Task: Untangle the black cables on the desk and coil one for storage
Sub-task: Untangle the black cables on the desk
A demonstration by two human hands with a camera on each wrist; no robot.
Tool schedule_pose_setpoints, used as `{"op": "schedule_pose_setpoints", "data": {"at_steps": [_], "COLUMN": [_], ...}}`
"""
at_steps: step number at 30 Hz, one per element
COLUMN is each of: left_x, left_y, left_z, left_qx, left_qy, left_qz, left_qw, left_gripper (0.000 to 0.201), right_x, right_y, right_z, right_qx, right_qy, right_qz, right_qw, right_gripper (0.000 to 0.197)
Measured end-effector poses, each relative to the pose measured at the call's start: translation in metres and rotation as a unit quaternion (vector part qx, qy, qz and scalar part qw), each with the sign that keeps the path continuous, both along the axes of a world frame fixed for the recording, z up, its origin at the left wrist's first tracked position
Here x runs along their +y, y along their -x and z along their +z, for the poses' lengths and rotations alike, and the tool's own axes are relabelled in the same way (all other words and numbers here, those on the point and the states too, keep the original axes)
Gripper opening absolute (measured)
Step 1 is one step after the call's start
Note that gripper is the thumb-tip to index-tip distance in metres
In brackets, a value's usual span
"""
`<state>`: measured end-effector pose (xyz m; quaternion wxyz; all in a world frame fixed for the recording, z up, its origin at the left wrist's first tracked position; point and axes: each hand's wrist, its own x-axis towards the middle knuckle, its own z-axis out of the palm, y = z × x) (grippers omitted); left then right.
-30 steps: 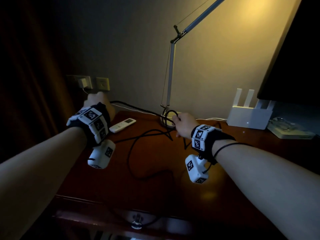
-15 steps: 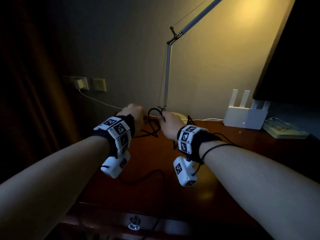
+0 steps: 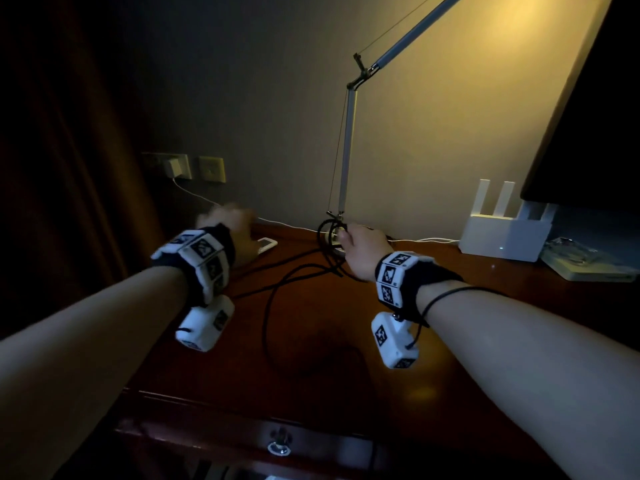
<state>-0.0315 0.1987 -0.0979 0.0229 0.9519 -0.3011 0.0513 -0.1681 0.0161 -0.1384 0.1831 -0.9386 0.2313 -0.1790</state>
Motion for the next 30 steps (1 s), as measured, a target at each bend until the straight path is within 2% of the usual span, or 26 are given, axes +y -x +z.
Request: {"op": "schedule_pose_setpoints", "data": {"at_steps": [2, 4, 7, 11, 14, 17, 20, 22, 23, 24, 26, 28, 30], "left_x": [-0.026, -0.044, -0.056, -0.056, -0.046, -0.024, 0.0, 0.009, 0.009, 0.007, -0.009, -0.031, -0.051], "left_y": [0.021, 0.038, 0.05, 0.05, 0.032, 0.006, -0.017, -0.021, -0.019, -0.015, 0.002, 0.027, 0.049], "left_z": [-0.004, -0.009, -0.012, -0.016, -0.011, -0.003, -0.001, 0.0, -0.001, -0.002, -0.008, -0.015, -0.018], "left_qx": [0.052, 0.083, 0.097, 0.125, 0.09, 0.053, 0.01, 0.022, 0.029, 0.027, 0.02, 0.058, 0.077], "left_qy": [0.026, 0.031, 0.041, 0.089, 0.103, 0.156, 0.188, 0.17, 0.148, 0.125, 0.1, 0.12, 0.132], "left_qz": [-0.117, -0.186, -0.194, -0.182, -0.12, 0.021, 0.155, 0.196, 0.192, 0.167, 0.053, -0.085, -0.181], "left_qw": [0.991, 0.979, 0.975, 0.971, 0.983, 0.986, 0.97, 0.965, 0.97, 0.978, 0.993, 0.987, 0.972], "left_gripper": [0.039, 0.03, 0.026, 0.032, 0.024, 0.023, 0.022, 0.025, 0.028, 0.029, 0.03, 0.029, 0.026], "right_x": [0.005, 0.008, 0.007, 0.007, 0.006, -0.002, -0.008, -0.012, -0.013, -0.012, -0.004, 0.007, 0.014], "right_y": [-0.006, -0.008, -0.007, -0.005, -0.005, -0.002, 0.006, 0.01, 0.011, 0.009, 0.002, -0.006, -0.012], "right_z": [0.001, 0.003, 0.003, 0.0, -0.002, -0.001, 0.001, 0.0, -0.001, -0.001, -0.002, -0.001, 0.0], "right_qx": [0.002, 0.002, 0.006, 0.004, 0.003, -0.008, 0.01, 0.022, 0.021, 0.019, 0.012, -0.001, -0.01], "right_qy": [0.01, 0.016, 0.022, 0.02, -0.013, -0.068, -0.055, -0.046, -0.047, -0.047, -0.04, -0.034, -0.033], "right_qz": [0.006, 0.0, -0.011, -0.008, -0.002, -0.001, -0.011, -0.027, -0.034, -0.037, -0.027, -0.001, 0.021], "right_qw": [1.0, 1.0, 1.0, 1.0, 1.0, 0.998, 0.998, 0.998, 0.998, 0.998, 0.999, 0.999, 0.999], "right_gripper": [0.028, 0.027, 0.032, 0.034, 0.035, 0.044, 0.042, 0.04, 0.04, 0.04, 0.036, 0.032, 0.031]}}
